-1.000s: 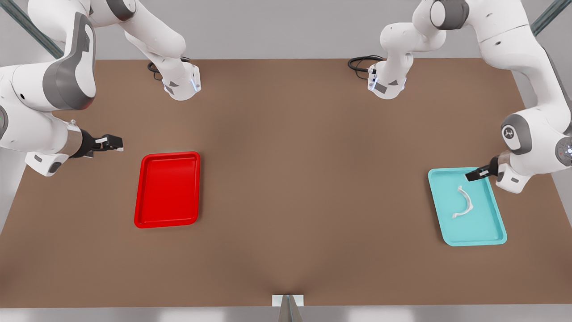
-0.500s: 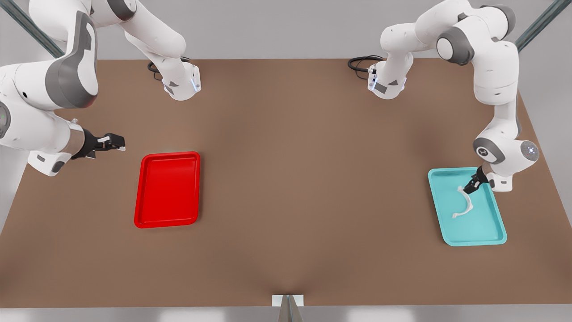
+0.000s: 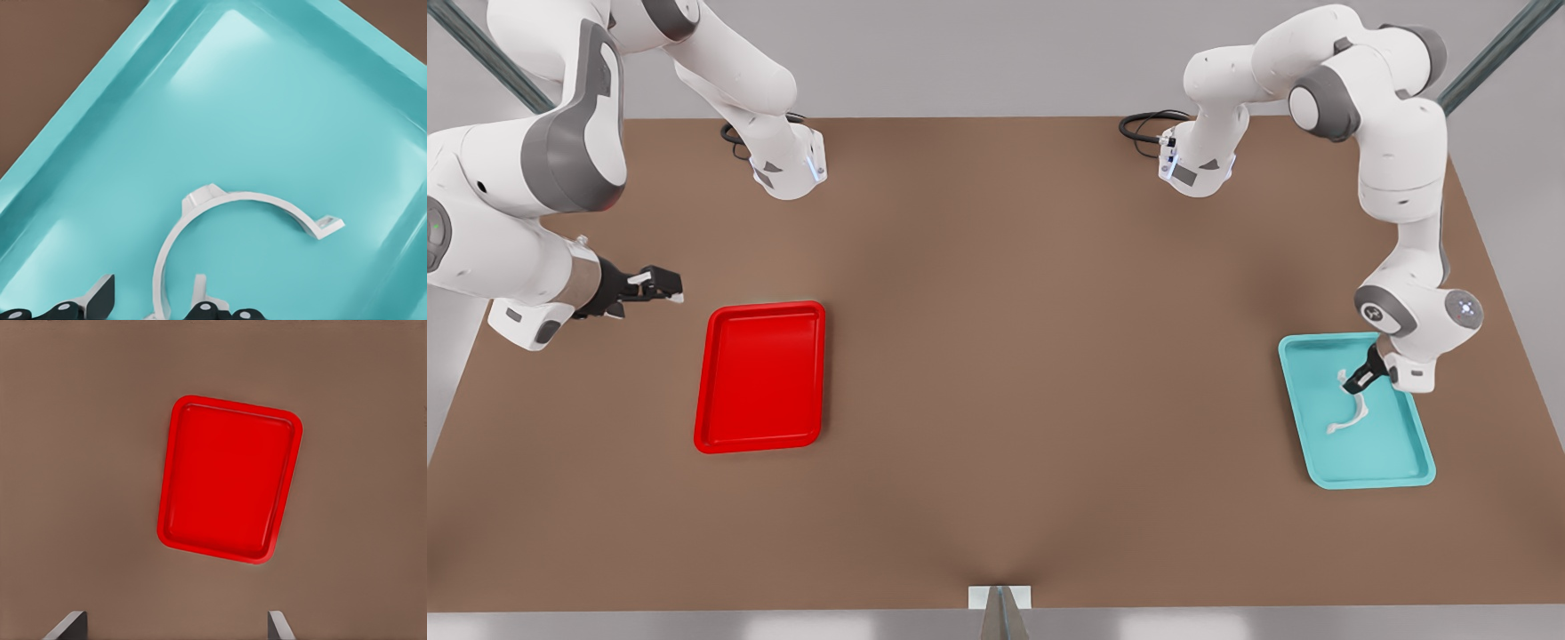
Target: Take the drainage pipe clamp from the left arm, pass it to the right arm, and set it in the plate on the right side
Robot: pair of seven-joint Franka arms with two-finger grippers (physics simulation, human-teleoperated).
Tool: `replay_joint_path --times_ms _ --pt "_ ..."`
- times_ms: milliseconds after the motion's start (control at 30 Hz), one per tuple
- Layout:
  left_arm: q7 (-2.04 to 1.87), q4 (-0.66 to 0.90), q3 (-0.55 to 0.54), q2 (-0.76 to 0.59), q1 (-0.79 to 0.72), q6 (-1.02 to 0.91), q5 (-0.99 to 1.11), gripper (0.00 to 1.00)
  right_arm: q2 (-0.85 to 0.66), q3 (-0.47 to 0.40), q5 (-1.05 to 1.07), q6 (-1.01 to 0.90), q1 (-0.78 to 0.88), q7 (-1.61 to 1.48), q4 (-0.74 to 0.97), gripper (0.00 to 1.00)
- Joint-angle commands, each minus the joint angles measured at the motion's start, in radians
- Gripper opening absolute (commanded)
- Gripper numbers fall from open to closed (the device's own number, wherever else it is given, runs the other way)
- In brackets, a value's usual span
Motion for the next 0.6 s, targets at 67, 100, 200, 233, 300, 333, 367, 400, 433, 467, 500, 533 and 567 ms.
replay_joint_path --times_ms 67,100,200,233,300,333,367,400,433,467,500,533,567 --pt "0.041 0.005 0.0 0.01 0.0 0.018 0.001 0.6 0.0 0.001 0.003 0.023 0.001 0.021 -0.002 1.0" --pt "0.041 0.005 0.0 0.013 0.0 0.018 0.0 0.56 0.0 0.001 0.003 0.023 0.001 0.021 -0.002 1.0" --pt "0.041 0.005 -0.002 0.014 0.0 0.018 0.001 0.34 0.0 0.001 0.003 0.023 0.001 0.021 -0.002 1.0" --pt "0.041 0.005 -0.003 0.014 0.0 0.018 0.001 0.32 0.002 0.001 0.003 0.023 0.001 0.021 -0.002 1.0" --pt "0.041 0.005 -0.005 0.019 0.0 0.018 0.001 0.3 0.002 0.003 0.004 0.023 0.001 0.021 -0.002 1.0" --pt "0.041 0.01 -0.007 0.02 0.0 0.018 0.001 0.27 0.002 0.003 0.004 0.023 0.001 0.021 -0.002 1.0" --pt "0.041 0.011 -0.007 0.022 0.0 0.018 0.001 0.22 0.003 0.003 0.004 0.023 0.001 0.021 -0.002 1.0" --pt "0.041 0.011 -0.007 0.022 0.0 0.018 0.001 0.21 0.002 0.003 0.004 0.023 0.001 0.021 -0.002 1.0" --pt "0.041 0.011 -0.007 0.02 -0.001 0.018 0.001 0.21 0.003 0.003 0.004 0.023 0.001 0.021 -0.002 1.0" --pt "0.041 0.011 -0.007 0.02 -0.001 0.016 0.003 0.21 0.003 0.003 0.004 0.023 0.001 0.021 -0.002 1.0" --pt "0.044 0.017 -0.007 0.017 -0.001 0.015 0.004 0.21 0.003 0.003 0.004 0.023 0.001 0.021 -0.002 1.0" --pt "0.042 0.026 -0.007 0.01 -0.008 0.007 0.007 0.21 0.003 0.003 0.004 0.023 0.001 0.021 -0.002 1.0" --pt "0.047 0.031 -0.007 0.005 -0.009 0.005 0.01 0.21 0.003 0.003 0.004 0.023 0.001 0.021 -0.002 1.0"
